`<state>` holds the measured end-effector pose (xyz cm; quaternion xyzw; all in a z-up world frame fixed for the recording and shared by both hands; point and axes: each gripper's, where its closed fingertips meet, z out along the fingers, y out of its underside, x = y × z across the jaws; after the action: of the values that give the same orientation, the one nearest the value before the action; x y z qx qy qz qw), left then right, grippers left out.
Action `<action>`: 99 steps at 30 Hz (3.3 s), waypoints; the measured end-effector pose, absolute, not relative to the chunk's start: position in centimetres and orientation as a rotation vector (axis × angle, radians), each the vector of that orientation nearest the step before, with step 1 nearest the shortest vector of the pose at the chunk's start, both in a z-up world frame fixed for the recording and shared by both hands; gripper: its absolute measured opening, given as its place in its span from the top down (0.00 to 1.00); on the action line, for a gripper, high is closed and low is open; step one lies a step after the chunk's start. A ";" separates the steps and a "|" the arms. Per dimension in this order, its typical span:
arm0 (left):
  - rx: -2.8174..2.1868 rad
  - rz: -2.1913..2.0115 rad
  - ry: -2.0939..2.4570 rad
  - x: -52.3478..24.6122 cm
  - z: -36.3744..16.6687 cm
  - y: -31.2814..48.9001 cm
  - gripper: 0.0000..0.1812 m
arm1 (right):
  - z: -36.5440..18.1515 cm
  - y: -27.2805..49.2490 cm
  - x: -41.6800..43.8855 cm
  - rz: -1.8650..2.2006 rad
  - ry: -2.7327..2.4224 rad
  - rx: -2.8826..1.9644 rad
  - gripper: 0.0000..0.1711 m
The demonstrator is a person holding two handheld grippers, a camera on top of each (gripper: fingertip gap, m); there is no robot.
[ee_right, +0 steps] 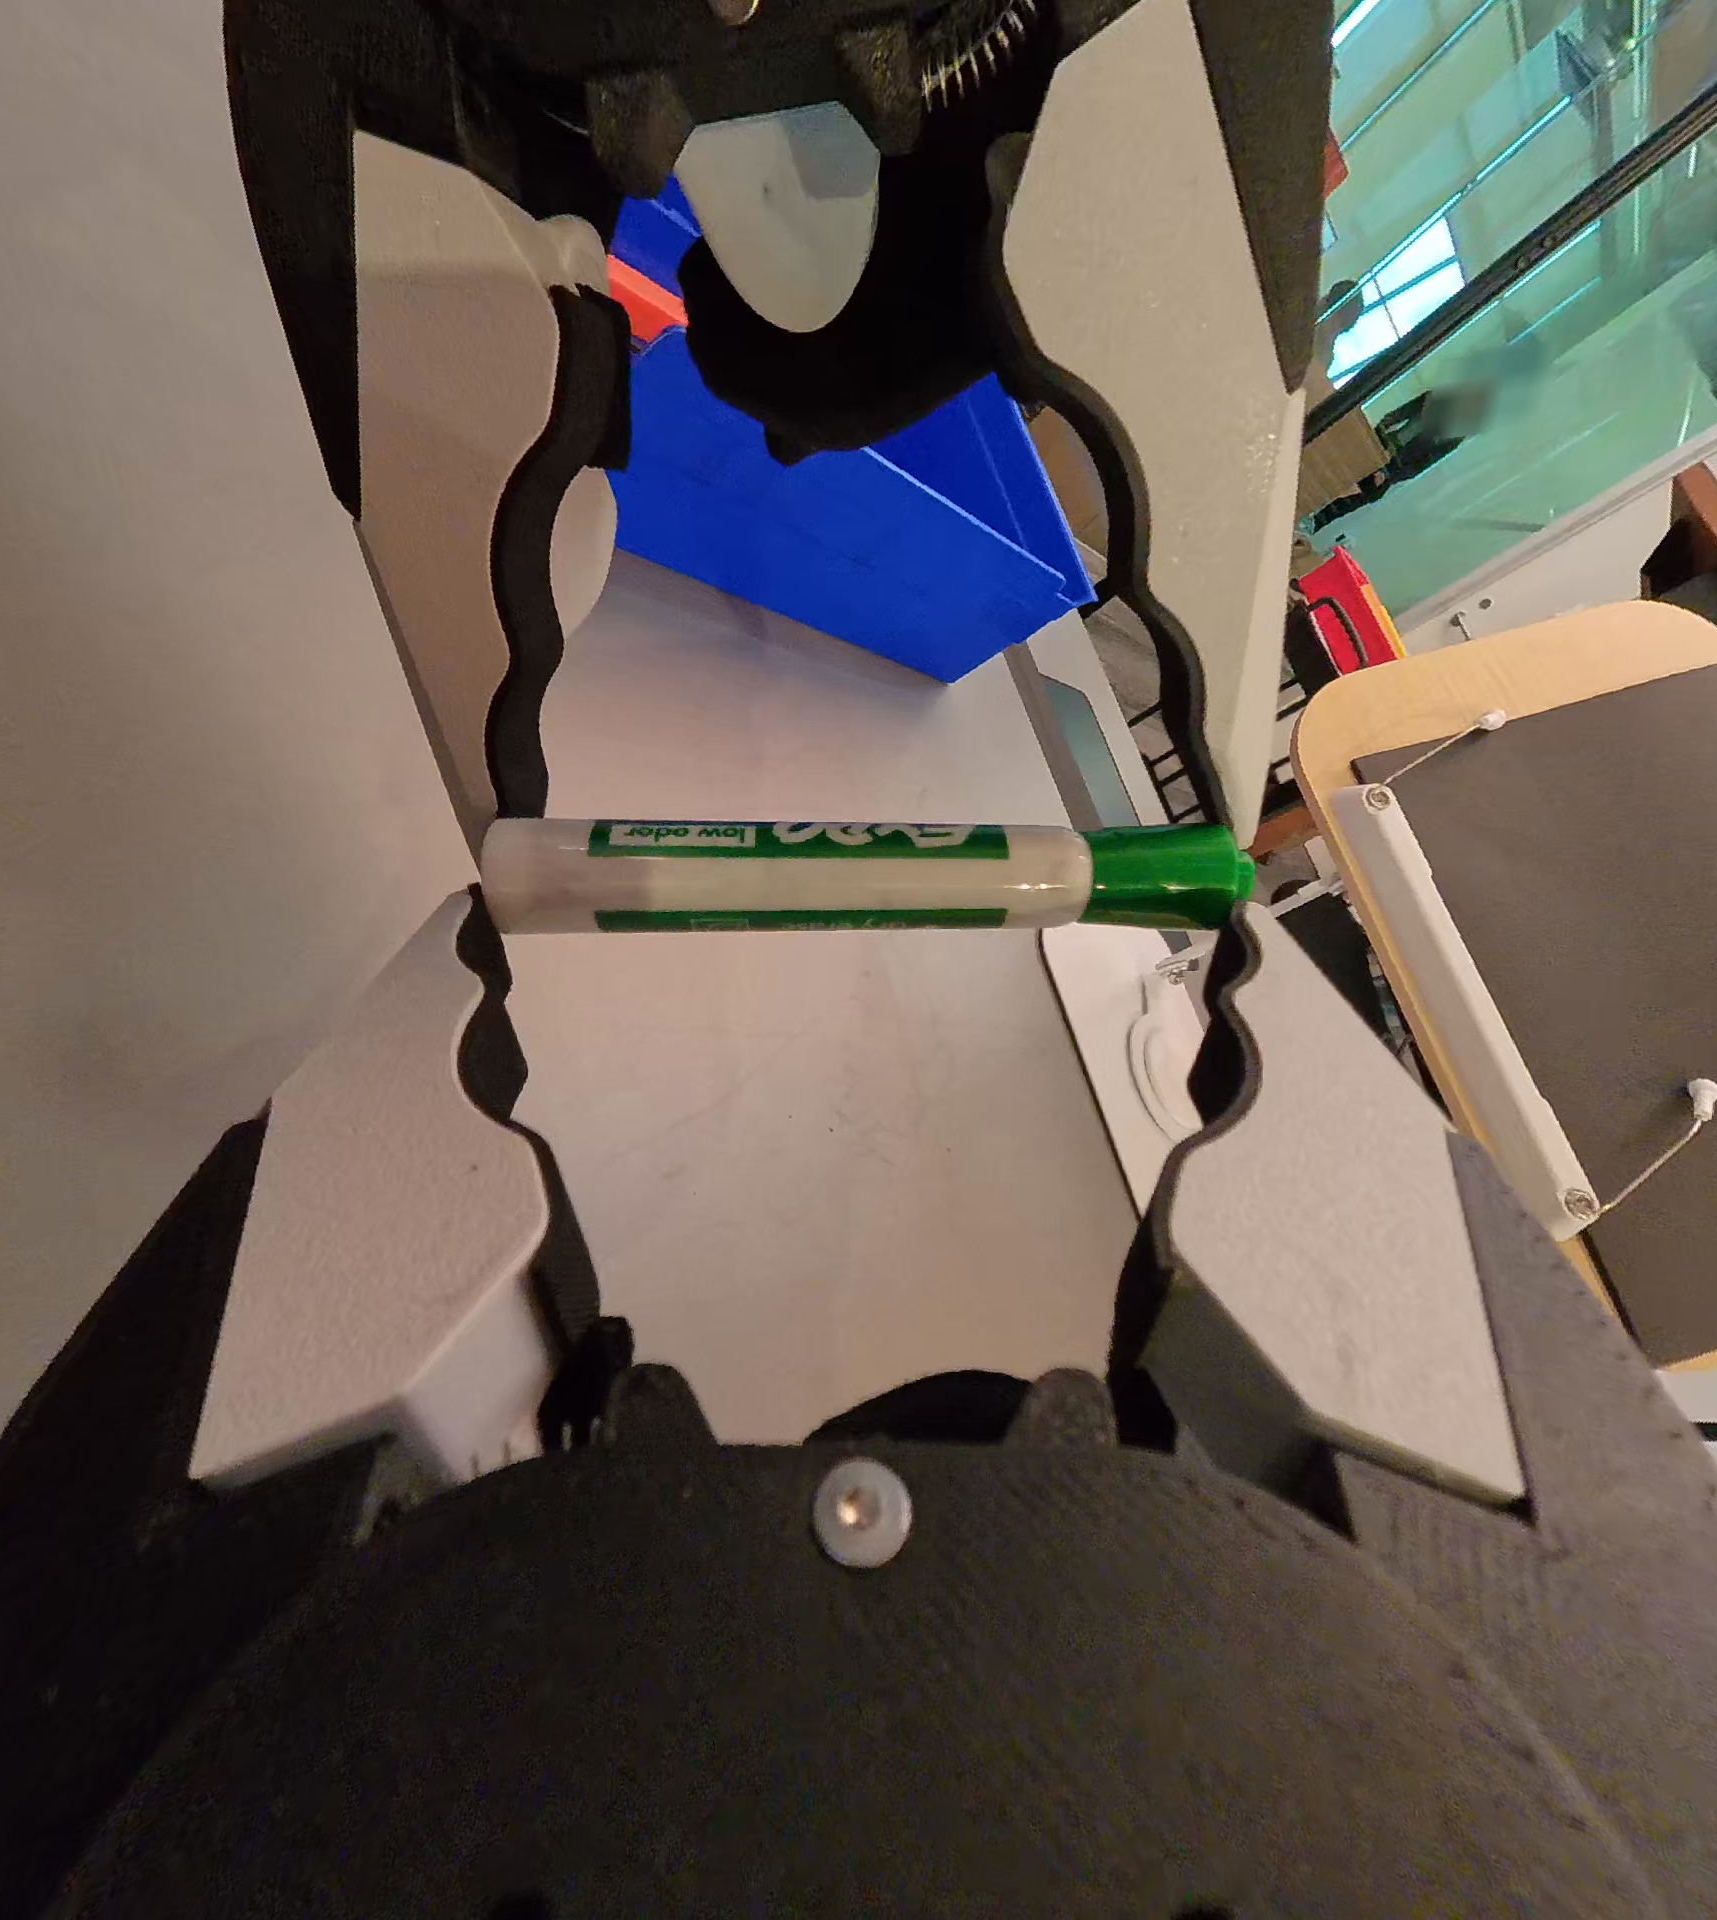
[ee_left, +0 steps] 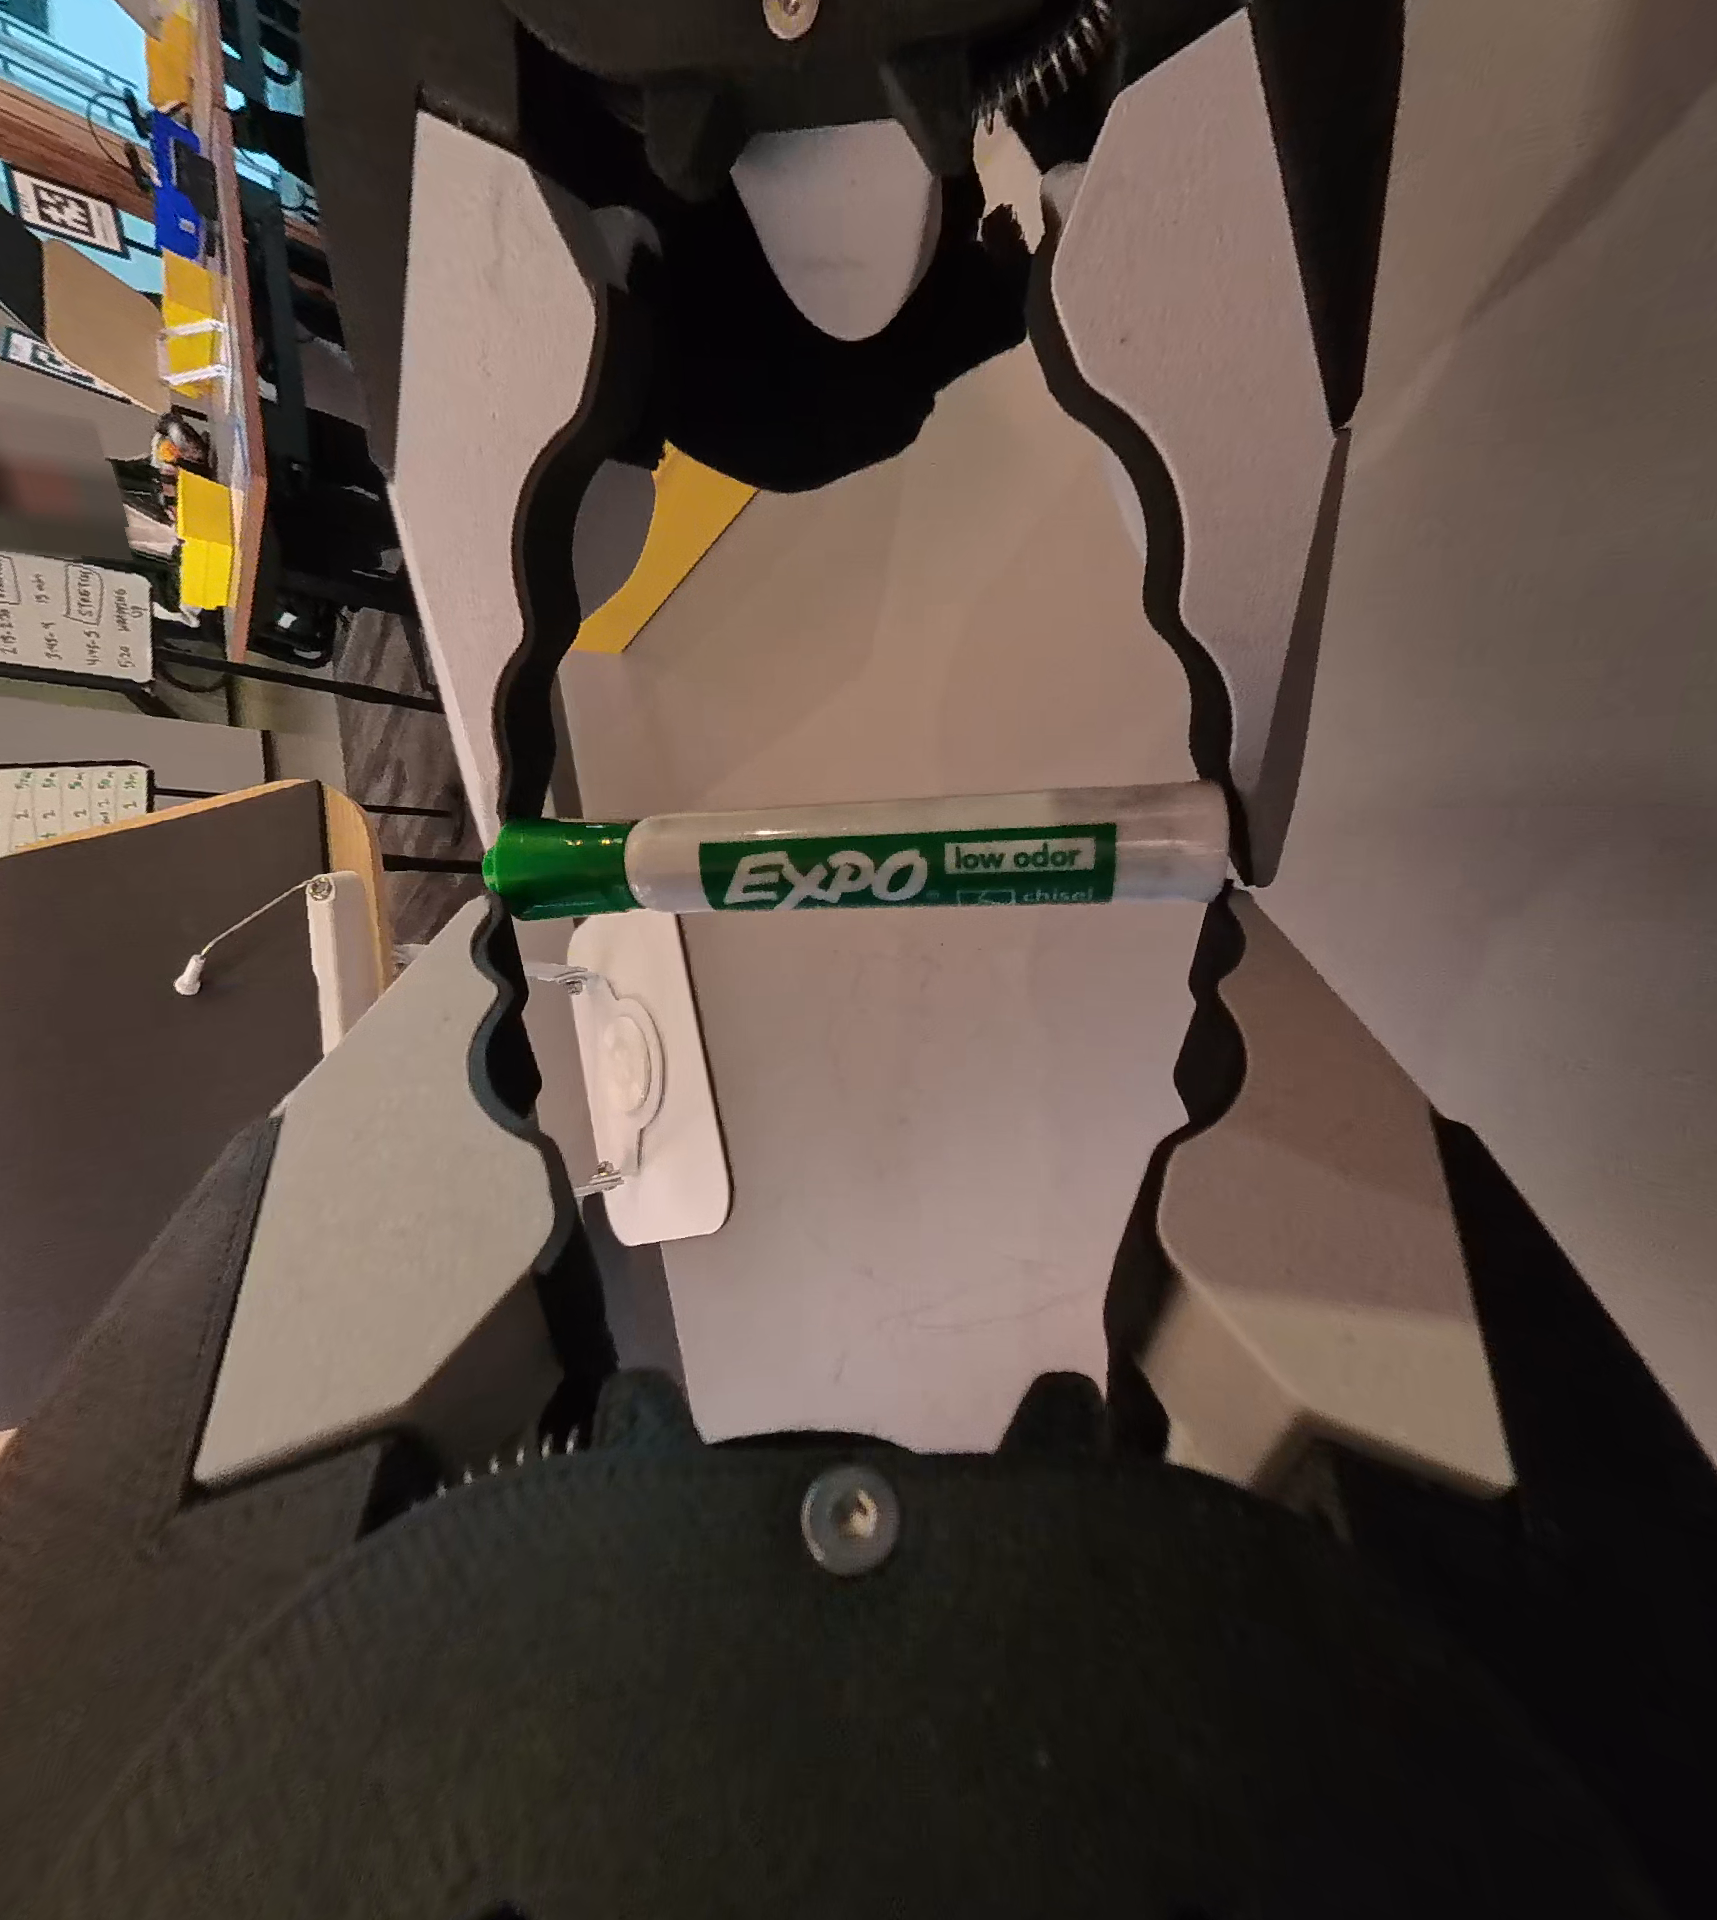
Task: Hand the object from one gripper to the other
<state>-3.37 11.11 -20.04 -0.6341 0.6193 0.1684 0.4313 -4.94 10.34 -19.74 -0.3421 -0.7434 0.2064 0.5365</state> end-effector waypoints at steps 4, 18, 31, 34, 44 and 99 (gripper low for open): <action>-1.581 0.417 1.538 -3.4 -20.0 11.1 0.31 | -19.7 10.3 -5.0 0.495 -1.770 -0.814 0.24; -1.595 0.392 1.448 -4.1 -18.9 11.5 0.31 | -19.3 10.2 -4.8 0.510 -1.764 -0.805 0.25; -1.690 -0.391 0.970 -4.3 -14.1 11.5 0.32 | -17.4 11.6 -3.7 0.544 -1.667 -0.837 0.26; -1.698 -0.620 0.879 -4.4 -13.7 11.3 0.31 | -17.0 11.8 -3.7 0.520 -1.658 -0.827 0.26; -1.717 -0.889 0.755 -5.0 -14.4 11.2 0.32 | -16.8 11.9 -3.8 0.485 -1.644 -0.814 0.28; -1.420 0.365 1.561 -2.5 -15.7 9.5 0.89 | -16.2 10.2 -3.8 0.854 -1.671 -1.038 0.90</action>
<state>-2.52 9.47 -15.71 -0.5819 0.6395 0.1496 0.4796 -3.81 10.21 -16.16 -0.4250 -0.6845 0.3497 0.4781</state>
